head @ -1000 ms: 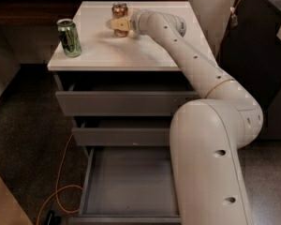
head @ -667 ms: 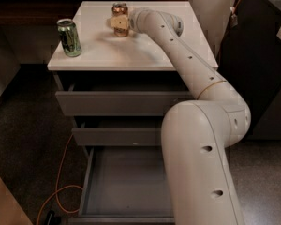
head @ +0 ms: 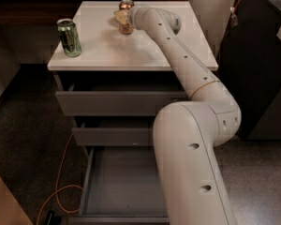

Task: Place orange can into bottom drawer

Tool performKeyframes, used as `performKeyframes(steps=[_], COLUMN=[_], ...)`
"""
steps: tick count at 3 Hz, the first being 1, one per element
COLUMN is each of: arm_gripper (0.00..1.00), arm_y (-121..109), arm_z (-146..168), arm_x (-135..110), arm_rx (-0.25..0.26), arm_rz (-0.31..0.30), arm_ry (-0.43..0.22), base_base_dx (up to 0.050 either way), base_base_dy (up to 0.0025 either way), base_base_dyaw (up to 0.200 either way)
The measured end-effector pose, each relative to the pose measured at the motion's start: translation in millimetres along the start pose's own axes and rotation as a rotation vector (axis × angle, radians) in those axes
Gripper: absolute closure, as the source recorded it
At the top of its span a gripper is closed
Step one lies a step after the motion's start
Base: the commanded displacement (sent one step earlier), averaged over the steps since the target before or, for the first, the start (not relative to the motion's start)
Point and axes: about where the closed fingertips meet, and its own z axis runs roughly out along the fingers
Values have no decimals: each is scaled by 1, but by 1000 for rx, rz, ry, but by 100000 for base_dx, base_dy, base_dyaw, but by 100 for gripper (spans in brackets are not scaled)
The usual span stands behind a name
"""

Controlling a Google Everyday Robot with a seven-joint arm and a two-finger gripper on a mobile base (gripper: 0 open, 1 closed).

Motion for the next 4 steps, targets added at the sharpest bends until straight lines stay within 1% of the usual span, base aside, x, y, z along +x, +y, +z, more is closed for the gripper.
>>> performKeyframes(steps=[1, 2, 3, 4], arm_gripper=[71, 95, 100, 100], arm_y=[-6, 1, 10, 43], arm_z=[-16, -41, -105, -142], arm_x=[-19, -34, -69, -64], arm_rx=[16, 10, 4, -45], arm_rz=[-17, -29, -30, -30], arm_ry=[-43, -81, -160, -170], base_base_dx=[0, 0, 0, 0], base_base_dy=[0, 0, 0, 0], base_base_dyaw=[0, 0, 0, 0])
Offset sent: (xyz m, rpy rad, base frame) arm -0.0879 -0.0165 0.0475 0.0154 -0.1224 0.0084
